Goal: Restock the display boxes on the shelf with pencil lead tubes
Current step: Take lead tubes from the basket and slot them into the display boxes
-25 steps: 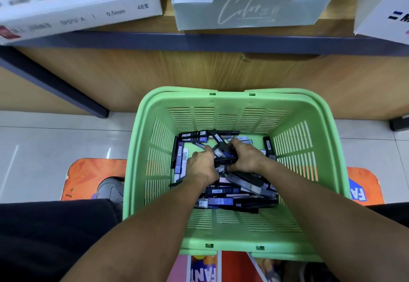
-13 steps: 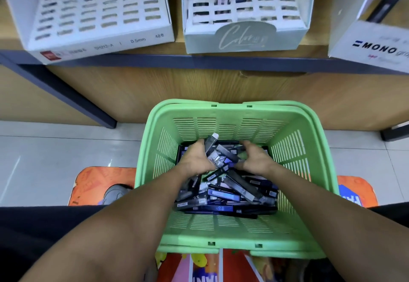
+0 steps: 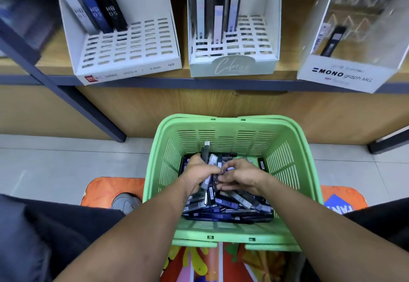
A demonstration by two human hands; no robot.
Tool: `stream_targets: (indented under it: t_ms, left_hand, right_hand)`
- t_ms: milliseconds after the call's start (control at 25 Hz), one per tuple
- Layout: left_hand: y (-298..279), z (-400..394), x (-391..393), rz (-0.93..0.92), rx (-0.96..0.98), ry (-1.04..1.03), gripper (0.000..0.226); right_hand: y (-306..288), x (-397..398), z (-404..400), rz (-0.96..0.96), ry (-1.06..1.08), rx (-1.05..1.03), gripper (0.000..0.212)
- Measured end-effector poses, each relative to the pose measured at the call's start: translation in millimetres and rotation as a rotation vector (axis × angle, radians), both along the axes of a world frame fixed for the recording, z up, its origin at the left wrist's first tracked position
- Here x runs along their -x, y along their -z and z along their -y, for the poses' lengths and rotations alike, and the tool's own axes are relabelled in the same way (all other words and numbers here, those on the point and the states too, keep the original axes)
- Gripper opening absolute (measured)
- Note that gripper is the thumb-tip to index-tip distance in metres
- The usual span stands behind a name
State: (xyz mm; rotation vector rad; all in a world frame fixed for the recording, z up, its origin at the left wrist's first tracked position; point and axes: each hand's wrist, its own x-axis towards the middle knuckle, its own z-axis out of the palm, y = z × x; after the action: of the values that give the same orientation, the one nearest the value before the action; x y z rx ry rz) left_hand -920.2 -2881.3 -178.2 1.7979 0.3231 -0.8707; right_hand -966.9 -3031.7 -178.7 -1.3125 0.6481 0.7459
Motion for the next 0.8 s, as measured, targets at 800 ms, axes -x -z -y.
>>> stream_targets:
  t_ms: [800]
  left_hand:
    - [-75, -12, -24, -0.265, 0.295, 0.153, 0.058]
  right_hand:
    - [-69, -24, 33, 0.189, 0.212, 0.077, 0.023]
